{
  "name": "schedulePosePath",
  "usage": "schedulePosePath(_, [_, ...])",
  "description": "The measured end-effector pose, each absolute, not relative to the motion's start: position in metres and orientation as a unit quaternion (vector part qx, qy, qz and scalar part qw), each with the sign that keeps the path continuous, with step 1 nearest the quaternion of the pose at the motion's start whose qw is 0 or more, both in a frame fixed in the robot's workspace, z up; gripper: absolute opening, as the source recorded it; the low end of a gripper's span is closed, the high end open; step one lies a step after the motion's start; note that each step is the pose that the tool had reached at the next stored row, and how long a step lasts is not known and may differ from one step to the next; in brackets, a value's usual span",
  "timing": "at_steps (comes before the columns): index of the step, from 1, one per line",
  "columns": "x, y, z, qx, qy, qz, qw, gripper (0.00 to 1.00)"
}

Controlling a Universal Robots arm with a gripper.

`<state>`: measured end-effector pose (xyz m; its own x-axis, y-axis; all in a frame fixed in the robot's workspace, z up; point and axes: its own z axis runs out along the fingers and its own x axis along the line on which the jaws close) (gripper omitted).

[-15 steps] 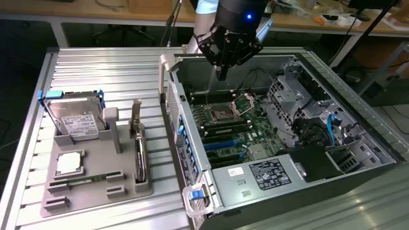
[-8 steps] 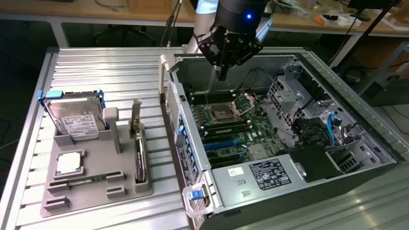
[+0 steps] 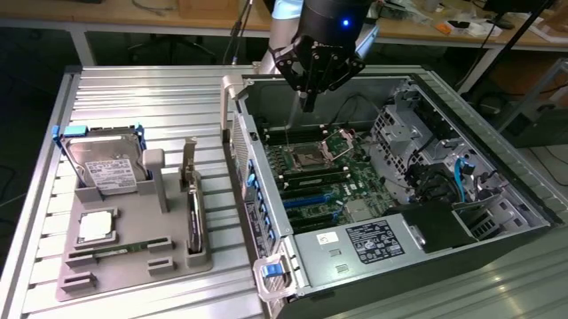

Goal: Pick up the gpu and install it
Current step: 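Reach for the gpu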

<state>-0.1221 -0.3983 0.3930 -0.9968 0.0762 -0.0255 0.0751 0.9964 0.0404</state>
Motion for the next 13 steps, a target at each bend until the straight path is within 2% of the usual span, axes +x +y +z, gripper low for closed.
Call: schedulePosePath(13, [-0.1271,-0.3987,0.3930,0.038,0.999,0.020,0.014,0.11])
